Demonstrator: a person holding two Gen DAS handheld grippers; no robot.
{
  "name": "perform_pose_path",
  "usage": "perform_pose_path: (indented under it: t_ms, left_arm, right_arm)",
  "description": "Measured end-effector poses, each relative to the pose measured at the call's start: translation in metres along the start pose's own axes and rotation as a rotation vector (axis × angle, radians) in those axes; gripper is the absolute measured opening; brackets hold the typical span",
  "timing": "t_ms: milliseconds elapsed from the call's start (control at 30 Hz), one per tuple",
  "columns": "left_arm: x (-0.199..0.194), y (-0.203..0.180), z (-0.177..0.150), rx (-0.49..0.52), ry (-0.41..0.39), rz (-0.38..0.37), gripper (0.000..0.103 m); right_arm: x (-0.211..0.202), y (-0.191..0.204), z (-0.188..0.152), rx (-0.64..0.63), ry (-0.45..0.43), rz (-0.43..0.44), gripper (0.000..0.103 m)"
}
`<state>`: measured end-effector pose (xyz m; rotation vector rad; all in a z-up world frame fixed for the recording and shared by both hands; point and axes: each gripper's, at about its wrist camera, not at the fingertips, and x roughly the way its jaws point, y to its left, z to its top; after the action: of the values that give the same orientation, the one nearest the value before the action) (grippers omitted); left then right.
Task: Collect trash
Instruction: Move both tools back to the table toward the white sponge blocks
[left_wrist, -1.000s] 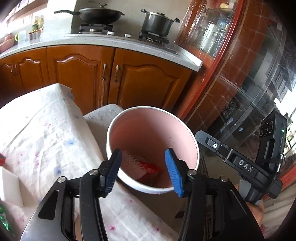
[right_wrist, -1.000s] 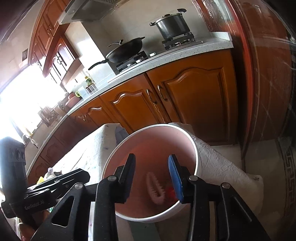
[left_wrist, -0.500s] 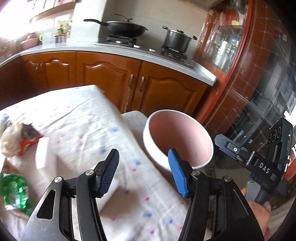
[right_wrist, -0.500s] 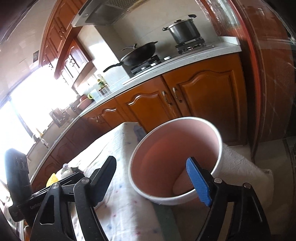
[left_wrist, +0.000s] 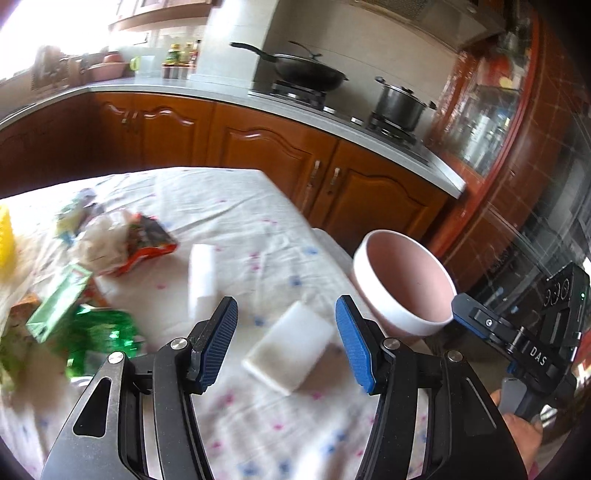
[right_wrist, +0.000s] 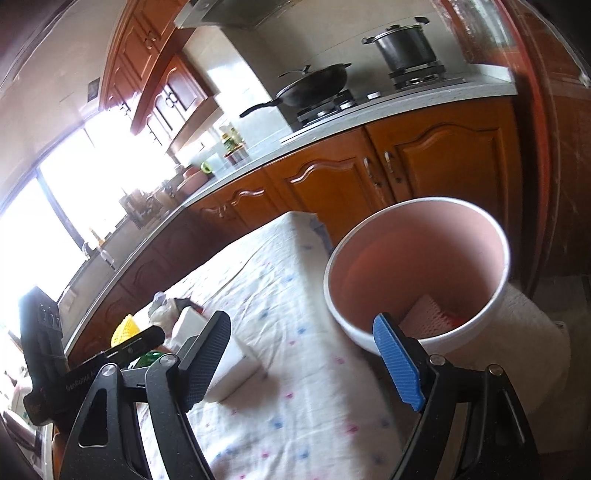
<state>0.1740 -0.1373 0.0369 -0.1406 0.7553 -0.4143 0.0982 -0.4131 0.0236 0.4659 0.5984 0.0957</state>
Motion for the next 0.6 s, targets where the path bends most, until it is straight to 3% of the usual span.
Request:
perform_pose_path:
  t_ms: [600]
  left_arm:
    - [-0.007, 0.054, 0.0, -0.065, 0.016, 0.064, 0.059]
  right_arm:
    - [0.033, 0.066, -0.032, -0.137, 0.101, 0.061, 0.081]
